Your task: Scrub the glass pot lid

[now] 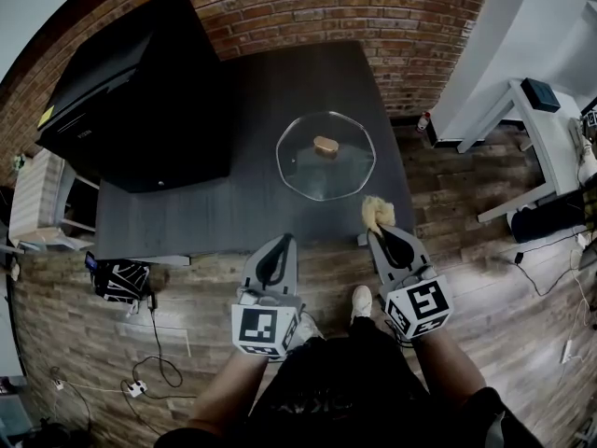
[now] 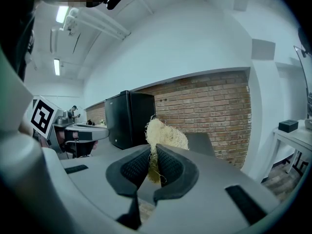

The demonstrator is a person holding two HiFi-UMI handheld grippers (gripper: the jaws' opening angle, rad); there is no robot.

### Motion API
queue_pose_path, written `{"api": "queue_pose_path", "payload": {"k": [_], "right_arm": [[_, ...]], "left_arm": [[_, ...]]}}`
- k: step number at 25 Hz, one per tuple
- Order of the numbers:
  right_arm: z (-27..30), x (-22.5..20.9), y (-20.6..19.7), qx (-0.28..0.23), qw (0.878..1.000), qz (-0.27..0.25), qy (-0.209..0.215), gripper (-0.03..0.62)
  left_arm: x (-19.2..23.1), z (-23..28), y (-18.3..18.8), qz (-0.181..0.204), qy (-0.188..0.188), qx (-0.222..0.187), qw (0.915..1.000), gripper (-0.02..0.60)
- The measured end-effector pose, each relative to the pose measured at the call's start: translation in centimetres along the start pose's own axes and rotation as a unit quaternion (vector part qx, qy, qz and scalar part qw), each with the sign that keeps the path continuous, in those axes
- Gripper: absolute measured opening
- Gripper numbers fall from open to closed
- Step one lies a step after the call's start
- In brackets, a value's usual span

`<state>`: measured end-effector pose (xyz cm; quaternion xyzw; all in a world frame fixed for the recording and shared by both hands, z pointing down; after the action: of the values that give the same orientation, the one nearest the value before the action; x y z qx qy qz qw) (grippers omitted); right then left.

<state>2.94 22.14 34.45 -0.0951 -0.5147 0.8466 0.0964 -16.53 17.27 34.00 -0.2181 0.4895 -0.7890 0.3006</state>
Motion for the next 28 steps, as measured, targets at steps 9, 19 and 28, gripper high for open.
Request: {"api": "queue_pose_path", "payload": {"k": [9, 19, 28], "right_arm": [[-0.3, 1.0, -0.1, -0.001, 1.000, 0.000, -0.005, 0.040], [-1.0, 1.1, -0.4, -0.001, 1.000, 0.002, -0.011, 0.040], [-1.2, 0.8, -0.4, -0.002, 1.000, 0.003, -0.012, 0.040]], "left_arm": [[0.4, -0.8, -0.4, -0.002, -0.003, -0.002, 1.0000, 0.032], [-0.1, -1.0, -0.6, -0.002, -0.007, -0.004, 1.0000, 0.032], [-0.5, -0.9, -0.5, 0.000, -0.007, -0.004, 1.0000, 0.032]]}}
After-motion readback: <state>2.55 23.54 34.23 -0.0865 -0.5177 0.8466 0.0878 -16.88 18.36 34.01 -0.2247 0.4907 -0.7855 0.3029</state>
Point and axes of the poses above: the fingertips, and each gripper's own axes: z forward along the fingers, x to its left, y out of its top, the point moved 6 cm from there along -z, backward along the fingers, and after that the axes turned 15 degrees about x, right-handed, at the moved point
